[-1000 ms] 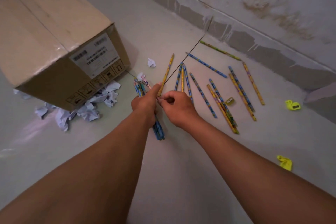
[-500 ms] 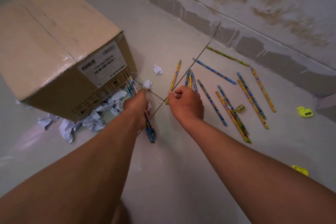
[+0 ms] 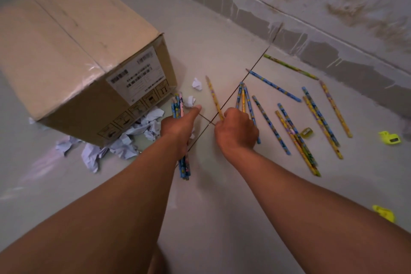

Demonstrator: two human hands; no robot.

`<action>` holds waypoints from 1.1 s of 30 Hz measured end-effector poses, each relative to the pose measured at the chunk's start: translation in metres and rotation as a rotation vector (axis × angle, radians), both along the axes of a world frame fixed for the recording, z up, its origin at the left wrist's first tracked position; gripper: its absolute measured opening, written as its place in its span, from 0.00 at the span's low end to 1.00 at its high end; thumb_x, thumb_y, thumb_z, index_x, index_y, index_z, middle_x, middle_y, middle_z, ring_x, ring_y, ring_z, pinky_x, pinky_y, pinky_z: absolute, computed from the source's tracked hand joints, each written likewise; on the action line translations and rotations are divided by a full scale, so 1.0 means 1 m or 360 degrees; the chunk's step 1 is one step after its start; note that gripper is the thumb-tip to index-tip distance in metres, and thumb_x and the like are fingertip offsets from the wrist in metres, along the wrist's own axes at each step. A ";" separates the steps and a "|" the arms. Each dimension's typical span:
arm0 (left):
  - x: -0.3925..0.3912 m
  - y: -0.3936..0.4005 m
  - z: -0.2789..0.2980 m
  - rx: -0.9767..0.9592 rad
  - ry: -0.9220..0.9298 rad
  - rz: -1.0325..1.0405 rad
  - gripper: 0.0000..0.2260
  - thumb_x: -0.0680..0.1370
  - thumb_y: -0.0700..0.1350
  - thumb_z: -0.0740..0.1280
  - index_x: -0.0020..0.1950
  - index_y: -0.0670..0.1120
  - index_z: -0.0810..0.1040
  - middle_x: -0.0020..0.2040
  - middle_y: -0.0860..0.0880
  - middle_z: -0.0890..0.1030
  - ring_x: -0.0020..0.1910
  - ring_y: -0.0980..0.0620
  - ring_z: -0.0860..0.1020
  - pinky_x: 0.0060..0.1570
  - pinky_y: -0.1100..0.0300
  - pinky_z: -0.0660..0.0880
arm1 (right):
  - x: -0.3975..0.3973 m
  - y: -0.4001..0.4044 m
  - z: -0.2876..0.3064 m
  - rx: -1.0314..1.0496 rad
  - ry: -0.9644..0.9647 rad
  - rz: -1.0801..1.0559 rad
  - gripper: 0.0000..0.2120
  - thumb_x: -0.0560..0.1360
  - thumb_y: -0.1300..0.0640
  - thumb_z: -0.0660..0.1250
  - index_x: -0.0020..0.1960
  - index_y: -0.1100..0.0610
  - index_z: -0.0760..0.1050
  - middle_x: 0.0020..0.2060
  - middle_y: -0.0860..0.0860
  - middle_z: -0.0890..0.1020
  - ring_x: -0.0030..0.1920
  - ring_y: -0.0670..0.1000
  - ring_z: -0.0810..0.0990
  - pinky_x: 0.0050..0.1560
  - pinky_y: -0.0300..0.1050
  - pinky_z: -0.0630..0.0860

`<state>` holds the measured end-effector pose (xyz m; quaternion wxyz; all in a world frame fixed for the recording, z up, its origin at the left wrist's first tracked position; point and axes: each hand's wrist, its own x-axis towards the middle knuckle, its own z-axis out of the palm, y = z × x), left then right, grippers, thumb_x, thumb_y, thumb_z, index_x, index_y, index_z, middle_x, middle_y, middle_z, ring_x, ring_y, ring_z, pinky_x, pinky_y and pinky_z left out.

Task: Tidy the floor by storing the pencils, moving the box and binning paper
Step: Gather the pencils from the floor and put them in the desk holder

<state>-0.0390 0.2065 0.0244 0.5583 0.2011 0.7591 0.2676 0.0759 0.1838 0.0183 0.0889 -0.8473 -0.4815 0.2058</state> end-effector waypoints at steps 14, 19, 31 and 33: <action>0.048 0.016 0.008 0.0083 0.0053 0.0060 0.25 0.63 0.60 0.79 0.49 0.42 0.83 0.40 0.44 0.83 0.32 0.48 0.77 0.36 0.60 0.71 | 0.016 -0.042 0.009 0.0413 0.0923 -0.0031 0.08 0.67 0.56 0.71 0.46 0.50 0.84 0.36 0.44 0.85 0.39 0.42 0.83 0.46 0.46 0.81; 0.053 0.017 0.001 0.0123 0.0072 0.0112 0.13 0.75 0.48 0.71 0.55 0.41 0.81 0.38 0.50 0.79 0.33 0.54 0.74 0.33 0.62 0.69 | 0.025 -0.042 0.007 0.0411 0.0979 0.0004 0.05 0.69 0.53 0.72 0.43 0.51 0.84 0.35 0.44 0.85 0.38 0.41 0.83 0.46 0.46 0.82; 0.041 0.004 -0.013 0.0150 0.0100 -0.0020 0.14 0.78 0.52 0.70 0.48 0.40 0.82 0.32 0.48 0.78 0.24 0.53 0.74 0.25 0.64 0.72 | 0.037 -0.028 -0.005 0.0036 0.0086 0.0037 0.14 0.76 0.42 0.66 0.53 0.51 0.78 0.51 0.51 0.82 0.53 0.59 0.80 0.50 0.48 0.74; 0.039 0.002 -0.017 0.0137 0.0150 -0.0056 0.18 0.76 0.55 0.72 0.50 0.40 0.83 0.33 0.47 0.79 0.26 0.50 0.73 0.31 0.61 0.73 | 0.036 -0.029 -0.006 0.0015 0.0042 0.0064 0.14 0.76 0.43 0.66 0.55 0.51 0.78 0.52 0.52 0.81 0.54 0.58 0.80 0.52 0.49 0.74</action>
